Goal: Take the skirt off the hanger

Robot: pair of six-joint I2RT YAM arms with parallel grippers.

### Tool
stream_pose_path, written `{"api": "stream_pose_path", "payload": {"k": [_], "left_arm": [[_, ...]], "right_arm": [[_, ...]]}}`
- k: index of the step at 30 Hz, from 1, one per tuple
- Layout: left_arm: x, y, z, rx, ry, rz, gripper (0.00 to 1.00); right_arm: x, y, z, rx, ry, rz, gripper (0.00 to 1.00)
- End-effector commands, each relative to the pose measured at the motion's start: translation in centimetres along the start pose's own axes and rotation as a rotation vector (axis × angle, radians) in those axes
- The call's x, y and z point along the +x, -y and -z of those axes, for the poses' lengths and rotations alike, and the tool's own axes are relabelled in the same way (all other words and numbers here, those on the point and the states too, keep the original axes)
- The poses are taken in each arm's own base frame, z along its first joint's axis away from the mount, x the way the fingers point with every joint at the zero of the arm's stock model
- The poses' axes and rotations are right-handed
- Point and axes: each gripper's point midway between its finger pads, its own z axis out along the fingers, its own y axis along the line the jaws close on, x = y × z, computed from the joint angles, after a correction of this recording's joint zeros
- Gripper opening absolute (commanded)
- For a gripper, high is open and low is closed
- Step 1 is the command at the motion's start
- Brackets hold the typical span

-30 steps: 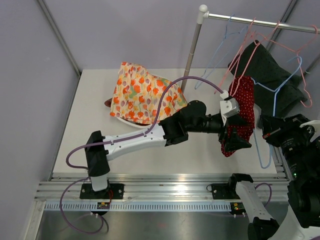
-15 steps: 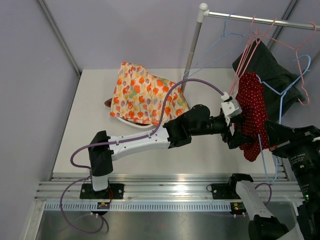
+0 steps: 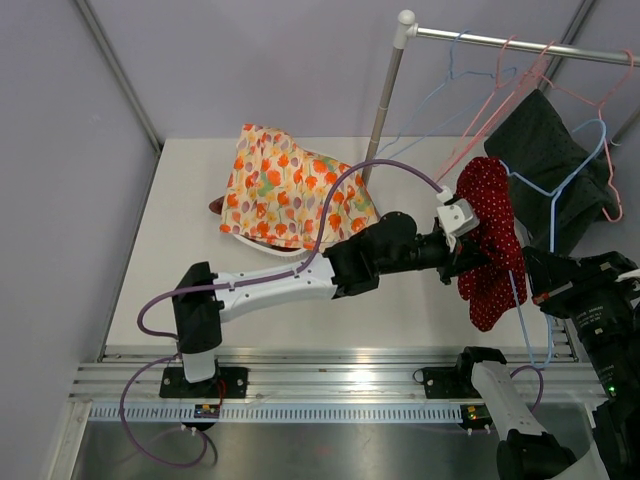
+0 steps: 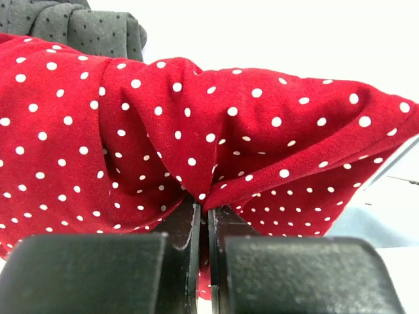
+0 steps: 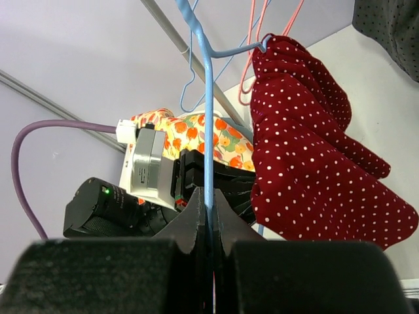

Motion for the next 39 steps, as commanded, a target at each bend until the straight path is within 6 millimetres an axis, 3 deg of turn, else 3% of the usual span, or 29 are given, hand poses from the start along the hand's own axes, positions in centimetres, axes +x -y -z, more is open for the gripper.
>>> {"api": "stream_pose_path", "payload": {"k": [1,3,4,5,6,7,8,9,10,12,13,15,16,18,19,20,22,24,25,27,28,29,30,31,34,35,36,38,39], "left_arm": [[-4.5,0.6,-0.2,0.008,0.093,-0.007,0.0],[-6.0,-0.8,1.4,-0.104,0.092,-0.024,0.0],[-4.5,-1.8,2.6,-0.164,0.045,-0.037,0.0],[-6.6,-2.2,5.2,-0.225,0.084,-0.051,0.0],[-7.3,-3.7,7.4,-0.328,0.104,-0.054,0.0],[-4.2,-5.5,9.5,-0.397,0.045,-0.047,0.0],[-4.1,-6.4,11.5,-0.454,0.044,-0.048,0.0],[-6.7,-7.0,15.7,-0.546,0.1,-0.051,0.0],[-4.5,-9.4,18.4,-0.642,0.046,-0.059,0.0],[-5.2,-11.3,24.7,-0.788,0.043,-0.051,0.0],[-5.7,-14.1,28.2,-0.886,0.066,-0.021,0.0],[-4.8,-15.7,31.6,-0.93,0.045,0.014,0.0],[-6.0,-16.9,34.4,-0.997,0.077,0.015,0.0],[-7.3,-17.6,36.7,-1.07,0.066,-0.001,0.0],[-7.8,-19.0,38.0,-1.127,0.053,-0.011,0.0],[-8.1,-19.8,38.5,-1.153,0.044,-0.012,0.0],[-10.7,-20.8,39.7,-1.183,0.079,-0.015,0.0],[-11.3,-22.8,39.6,-1.201,0.07,-0.006,0.0],[-13.4,-23.8,40.6,-1.233,0.11,-0.012,0.0],[-13.2,-26.6,39.9,-1.221,0.076,0.017,0.0],[-15.1,-27.4,40.6,-1.231,0.107,0.005,0.0],[-13.6,-29.9,40.0,-1.24,0.06,0.036,0.0],[-13.3,-31.0,39.9,-1.245,0.047,0.047,0.0],[-14.4,-32.0,40.4,-1.259,0.069,0.046,0.0],[-10.9,-37.6,40.1,-1.283,-0.01,0.116,0.0],[-11.9,-38.6,40.1,-1.29,0.002,0.114,0.0],[-8.1,-41.2,39.8,-1.307,-0.089,0.178,0.0],[-6.5,-43.0,39.6,-1.317,-0.128,0.219,0.0],[-2.9,-44.9,39.1,-1.31,-0.19,0.276,0.04]], "right_arm": [[-1.9,-1.4,-0.1,-0.061,0.072,0.036,0.0],[-1.9,-1.1,-0.3,-0.052,0.072,0.036,0.0],[-1.9,-1.1,-0.4,-0.051,0.069,0.031,0.0],[-1.8,-1.0,-0.4,-0.051,0.069,0.03,0.0],[-1.6,-0.9,-0.8,-0.048,0.065,0.025,0.0],[-1.5,-0.9,-0.7,-0.051,0.069,0.016,0.0],[-1.6,-0.8,-0.8,-0.046,0.07,0.016,0.0],[-1.6,-0.5,-1.0,-0.036,0.074,0.015,0.0],[-1.6,-0.3,-1.1,-0.027,0.074,0.015,0.0],[-1.9,0.0,-1.1,-0.005,0.089,0.017,0.0],[-1.9,0.1,-1.1,0.0,0.09,0.019,0.0],[-2.0,0.4,-1.2,0.016,0.094,0.016,0.0],[-2.0,0.6,-1.3,0.025,0.094,0.017,0.0],[-2.2,0.8,-1.3,0.037,0.103,0.017,0.0],[-2.2,0.8,-1.3,0.039,0.1,0.016,0.0],[-2.3,0.9,-1.4,0.042,0.101,0.016,0.0],[-2.5,0.7,-1.3,0.039,0.104,0.017,0.0],[-2.9,0.6,-1.1,0.039,0.111,0.02,0.0],[-3.0,0.5,-1.3,0.041,0.106,0.026,0.0],[-3.2,0.5,-1.1,0.043,0.109,0.037,0.0],[-3.3,0.5,-1.2,0.041,0.109,0.039,0.0],[-3.1,0.6,-1.4,0.042,0.099,0.042,0.0],[-3.2,0.9,-1.6,0.056,0.101,0.046,0.0],[-3.2,1.1,-1.7,0.065,0.101,0.047,0.0],[-3.0,1.4,-2.4,0.075,0.087,0.052,0.0],[-3.0,1.5,-2.6,0.082,0.084,0.053,0.0],[-3.0,1.6,-2.8,0.088,0.084,0.054,0.0],[-3.0,2.0,-3.5,0.103,0.079,0.056,0.0],[-2.9,2.0,-3.8,0.107,0.074,0.057,0.0]]}}
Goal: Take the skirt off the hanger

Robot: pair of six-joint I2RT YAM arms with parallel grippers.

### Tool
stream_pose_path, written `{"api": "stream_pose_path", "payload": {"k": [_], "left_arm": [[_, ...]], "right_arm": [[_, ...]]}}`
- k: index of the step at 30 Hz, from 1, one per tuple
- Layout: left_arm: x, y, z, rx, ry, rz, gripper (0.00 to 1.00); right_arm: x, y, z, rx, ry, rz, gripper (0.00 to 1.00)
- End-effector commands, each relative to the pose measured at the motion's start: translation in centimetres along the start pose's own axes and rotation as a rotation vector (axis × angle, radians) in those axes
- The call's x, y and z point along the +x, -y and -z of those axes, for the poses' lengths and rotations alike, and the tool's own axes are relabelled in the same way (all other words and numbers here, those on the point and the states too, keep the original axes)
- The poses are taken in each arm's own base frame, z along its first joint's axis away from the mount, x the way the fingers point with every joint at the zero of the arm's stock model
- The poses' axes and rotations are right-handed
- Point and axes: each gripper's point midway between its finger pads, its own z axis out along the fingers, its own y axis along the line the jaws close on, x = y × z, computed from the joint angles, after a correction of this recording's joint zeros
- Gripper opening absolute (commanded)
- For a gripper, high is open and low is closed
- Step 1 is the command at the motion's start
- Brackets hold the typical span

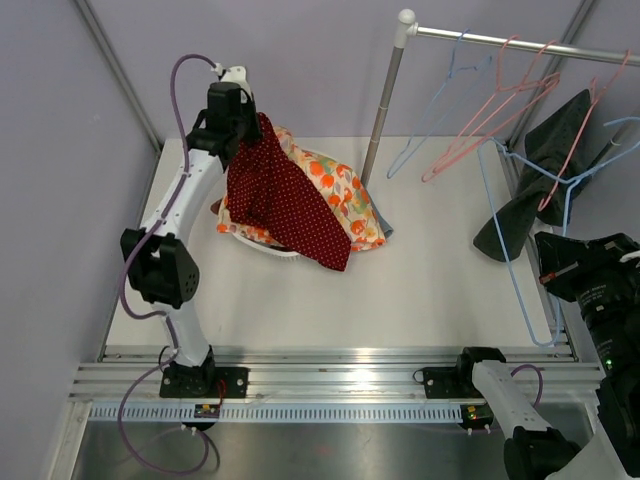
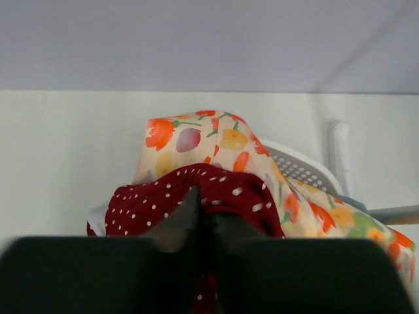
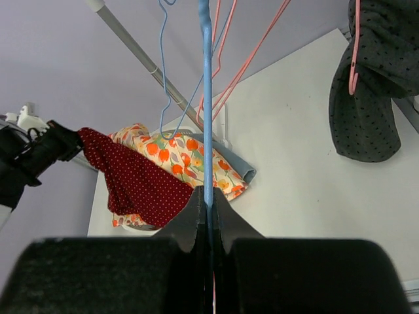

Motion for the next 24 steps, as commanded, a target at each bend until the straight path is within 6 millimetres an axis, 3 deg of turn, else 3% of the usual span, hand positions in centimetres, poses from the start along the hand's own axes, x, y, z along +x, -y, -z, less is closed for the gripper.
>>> {"api": "stream_pose_path", "payload": {"k": [1,3,4,6,7,8,9,10,11,12,13,14,17,18,19,20,21,24], "left_arm": [[3.9,0.7,-3.9,0.044,-0.13,0.031,0.26],[7.2,1.8,-5.4,0.101,-0.236,0.079,0.85],[10.4,1.4,-7.1,0.069,-0.322,0.096,0.99],[12.4,-0.7,-6.3,-0.081,-0.416,0.136,0.99],[11.2,-0.9,-4.7,-0.09,-0.393,0.142,0.99],[11.2,-0.9,-3.5,-0.089,-0.392,0.145,0.99],[9.5,-0.7,-1.9,-0.077,-0.338,0.15,0.99],[11.9,-1.0,-0.2,-0.089,-0.378,0.142,0.99],[7.7,-0.1,4.0,-0.032,-0.269,0.157,0.99],[7.1,0.1,6.1,-0.008,-0.251,0.156,0.99],[8.9,0.1,7.9,0.002,-0.284,0.145,0.99],[6.4,0.8,12.4,0.06,-0.204,0.139,0.99],[9.7,0.6,16.8,0.11,-0.219,0.079,0.99],[9.0,0.2,19.4,0.129,-0.158,0.045,0.99],[9.8,-0.3,20.3,0.121,-0.161,0.033,0.99],[12.5,-1.1,20.4,0.101,-0.21,0.02,0.99],[12.7,-1.6,21.4,0.091,-0.188,0.012,0.99],[17.0,-2.5,21.3,0.079,-0.258,0.004,0.99]], "right_arm": [[-1.1,0.0,-2.6,0.018,0.024,0.021,0.0],[-0.7,0.3,-3.9,0.029,0.011,0.019,0.0],[-0.6,0.3,-4.4,0.033,0.008,0.015,0.0],[-0.2,0.6,-5.7,0.044,-0.001,0.003,0.0],[-0.1,0.7,-6.3,0.05,-0.006,0.003,0.0],[-0.2,0.8,-7.0,0.056,0.001,0.003,0.0],[-0.4,0.9,-7.3,0.063,0.009,0.009,0.0],[-0.6,1.1,-8.1,0.079,0.01,0.017,0.0],[-1.4,1.3,-8.4,0.101,0.041,0.028,0.0],[-1.9,1.6,-8.7,0.121,0.054,0.055,0.0],[-2.7,1.7,-9.4,0.144,0.064,0.072,0.0],[-3.4,2.2,-9.7,0.18,0.089,0.087,0.0],[-5.0,2.6,-11.5,0.232,0.12,0.137,0.0],[-5.0,2.9,-12.9,0.252,0.105,0.159,0.0],[-5.3,3.0,-13.3,0.261,0.114,0.166,0.0],[-6.1,3.1,-14.0,0.276,0.142,0.171,0.0],[-6.2,3.3,-14.7,0.288,0.146,0.186,0.0],[-6.6,4.0,-18.5,0.342,0.144,0.224,0.0]]}}
